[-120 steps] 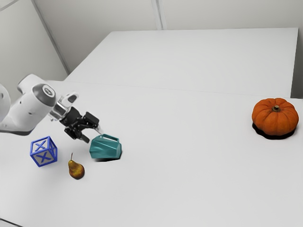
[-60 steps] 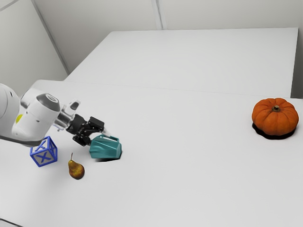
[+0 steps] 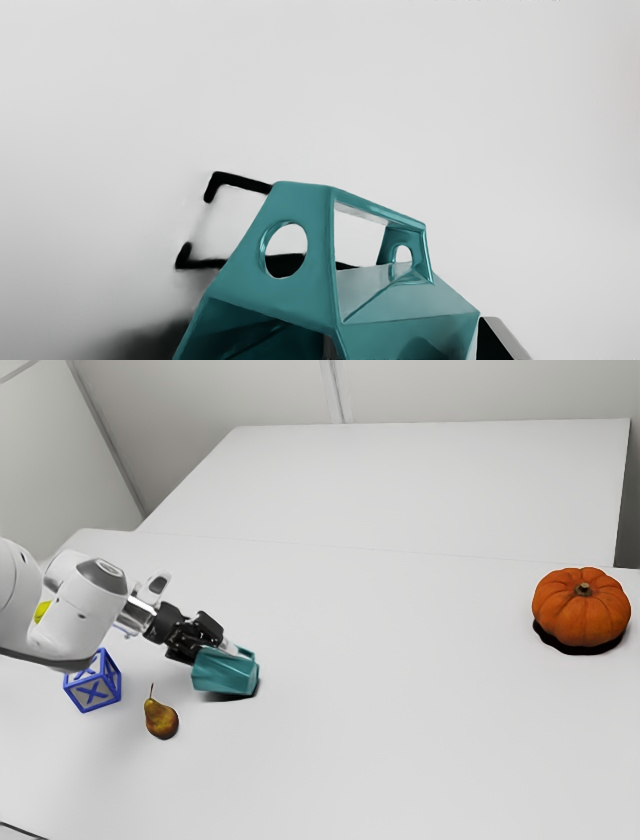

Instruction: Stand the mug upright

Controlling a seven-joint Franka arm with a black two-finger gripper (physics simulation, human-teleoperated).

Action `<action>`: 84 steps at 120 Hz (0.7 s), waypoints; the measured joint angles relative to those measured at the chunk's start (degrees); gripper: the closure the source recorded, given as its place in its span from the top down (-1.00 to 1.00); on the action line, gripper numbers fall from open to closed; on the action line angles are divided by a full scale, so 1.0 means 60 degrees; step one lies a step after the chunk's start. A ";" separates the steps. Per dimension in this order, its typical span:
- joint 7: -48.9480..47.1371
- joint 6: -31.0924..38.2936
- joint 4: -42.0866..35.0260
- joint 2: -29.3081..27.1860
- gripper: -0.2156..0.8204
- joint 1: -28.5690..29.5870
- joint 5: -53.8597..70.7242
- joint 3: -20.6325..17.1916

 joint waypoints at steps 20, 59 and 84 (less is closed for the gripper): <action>0.0144 -0.0010 0.0068 -0.0076 -0.51 -0.0029 -0.0033 -0.0004; 0.0287 0.0007 0.0302 -0.0343 -0.86 -0.0190 -0.0084 -0.0021; 0.0185 0.0209 0.1360 -0.0319 -0.91 -0.0736 0.1156 -0.0424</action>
